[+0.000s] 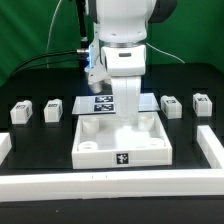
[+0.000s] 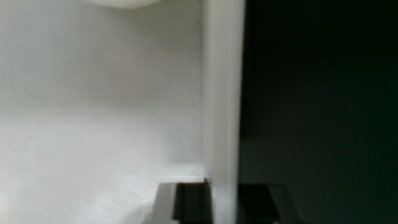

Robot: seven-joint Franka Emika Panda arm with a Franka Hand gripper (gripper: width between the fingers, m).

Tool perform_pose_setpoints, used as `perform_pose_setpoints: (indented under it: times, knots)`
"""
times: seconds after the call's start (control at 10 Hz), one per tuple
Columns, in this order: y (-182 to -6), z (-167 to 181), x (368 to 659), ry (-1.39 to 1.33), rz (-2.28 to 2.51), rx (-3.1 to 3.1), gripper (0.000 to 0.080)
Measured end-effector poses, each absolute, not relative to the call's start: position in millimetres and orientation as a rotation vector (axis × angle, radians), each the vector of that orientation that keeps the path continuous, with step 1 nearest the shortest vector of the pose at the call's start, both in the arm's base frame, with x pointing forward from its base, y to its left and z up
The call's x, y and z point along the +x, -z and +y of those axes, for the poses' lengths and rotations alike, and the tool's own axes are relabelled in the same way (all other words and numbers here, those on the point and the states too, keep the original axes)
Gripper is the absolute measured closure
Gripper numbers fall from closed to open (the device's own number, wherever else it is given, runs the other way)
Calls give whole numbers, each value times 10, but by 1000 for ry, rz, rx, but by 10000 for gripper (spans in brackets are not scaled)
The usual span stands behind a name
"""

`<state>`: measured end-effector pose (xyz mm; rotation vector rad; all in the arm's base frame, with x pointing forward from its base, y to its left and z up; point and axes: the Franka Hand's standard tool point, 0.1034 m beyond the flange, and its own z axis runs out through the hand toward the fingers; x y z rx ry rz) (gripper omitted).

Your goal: Assemble one leg

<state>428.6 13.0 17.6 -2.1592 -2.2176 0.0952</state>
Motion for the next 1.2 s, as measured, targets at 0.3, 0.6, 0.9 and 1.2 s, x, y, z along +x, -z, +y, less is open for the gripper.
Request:
perform_pose_setpoints:
  times: [0.3, 0.6, 0.9, 1.2]
  knots:
    - [-183, 374, 4460, -78, -2192, -2186, 741]
    - [-179, 548, 4627, -46, -2201, -2183, 741]
    - [-182, 702, 4778, -13, -2206, -2184, 741]
    - [-183, 780, 4818, -7, -2189, -2200, 741]
